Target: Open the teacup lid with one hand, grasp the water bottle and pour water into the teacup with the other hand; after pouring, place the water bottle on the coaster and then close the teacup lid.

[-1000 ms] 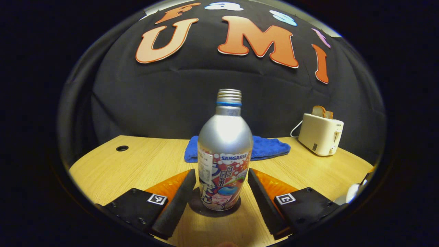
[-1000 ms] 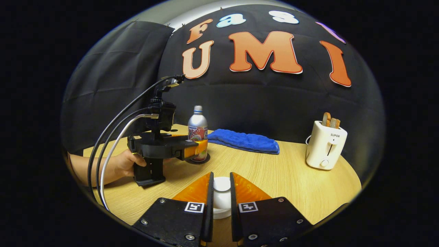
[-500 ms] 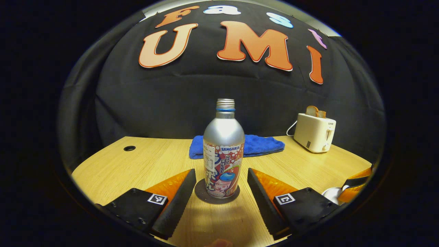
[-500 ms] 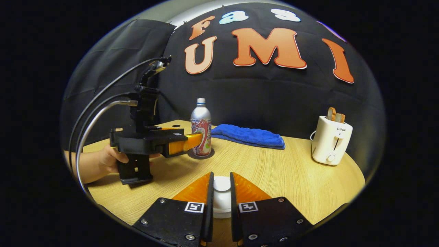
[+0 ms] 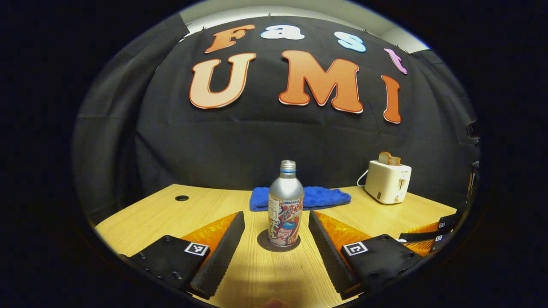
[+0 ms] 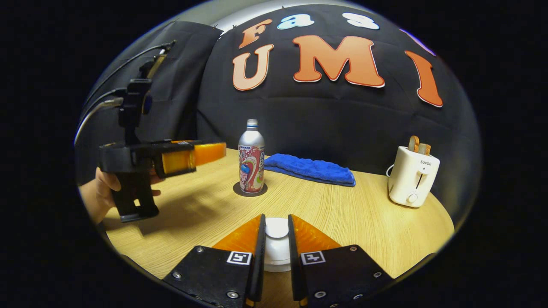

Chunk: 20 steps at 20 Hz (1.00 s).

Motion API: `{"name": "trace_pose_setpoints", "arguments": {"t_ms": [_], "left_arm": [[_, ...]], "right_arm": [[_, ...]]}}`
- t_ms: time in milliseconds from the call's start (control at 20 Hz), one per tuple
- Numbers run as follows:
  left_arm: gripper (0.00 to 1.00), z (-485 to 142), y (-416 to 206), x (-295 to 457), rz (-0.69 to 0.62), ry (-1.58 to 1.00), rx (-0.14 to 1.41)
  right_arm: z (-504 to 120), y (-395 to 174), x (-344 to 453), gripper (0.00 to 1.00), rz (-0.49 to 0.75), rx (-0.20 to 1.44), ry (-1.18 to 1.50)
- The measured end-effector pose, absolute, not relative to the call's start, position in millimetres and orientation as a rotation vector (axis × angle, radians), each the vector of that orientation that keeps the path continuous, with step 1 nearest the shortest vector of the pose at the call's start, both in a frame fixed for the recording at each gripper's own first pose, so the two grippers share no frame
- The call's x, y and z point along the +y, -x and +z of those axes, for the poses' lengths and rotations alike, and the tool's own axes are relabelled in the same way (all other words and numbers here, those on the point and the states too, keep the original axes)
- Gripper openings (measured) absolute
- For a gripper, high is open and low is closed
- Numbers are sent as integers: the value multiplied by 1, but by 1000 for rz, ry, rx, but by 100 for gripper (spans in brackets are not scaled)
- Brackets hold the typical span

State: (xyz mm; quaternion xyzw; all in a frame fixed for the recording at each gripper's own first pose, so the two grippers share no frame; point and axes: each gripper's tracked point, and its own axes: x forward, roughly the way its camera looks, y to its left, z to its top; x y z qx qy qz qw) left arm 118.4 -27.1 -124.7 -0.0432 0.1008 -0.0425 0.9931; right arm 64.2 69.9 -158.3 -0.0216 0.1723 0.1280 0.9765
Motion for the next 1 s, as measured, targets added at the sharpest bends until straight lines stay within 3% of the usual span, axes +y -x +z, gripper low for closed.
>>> {"name": "trace_pose_setpoints", "arguments": {"t_ms": [100, 150, 200, 350, 600, 950, 1000], "left_arm": [[98, -106, -109, -17, -57, 73, 158], [98, -97, -103, -10, -36, 67, 136], [98, -92, -99, -6, -23, 64, 120], [94, -73, -83, 10, 22, 43, 75], [100, -49, -60, 32, 81, 35, 40], [100, -21, -30, 43, 118, -1, -8], [94, -19, -27, 44, 121, -6, -14]], "right_arm": [[-157, -62, 70, 34, 260, 347, 66], [-154, -59, 70, 32, 256, 341, 72], [-149, -58, 70, 42, 253, 328, 76], [-125, -55, 69, 53, 245, 268, 74], [-76, -48, 55, 73, 201, 153, 84], [-18, -33, 24, 83, 113, 18, 52], [-11, -31, 20, 83, 100, 6, 48]]}}
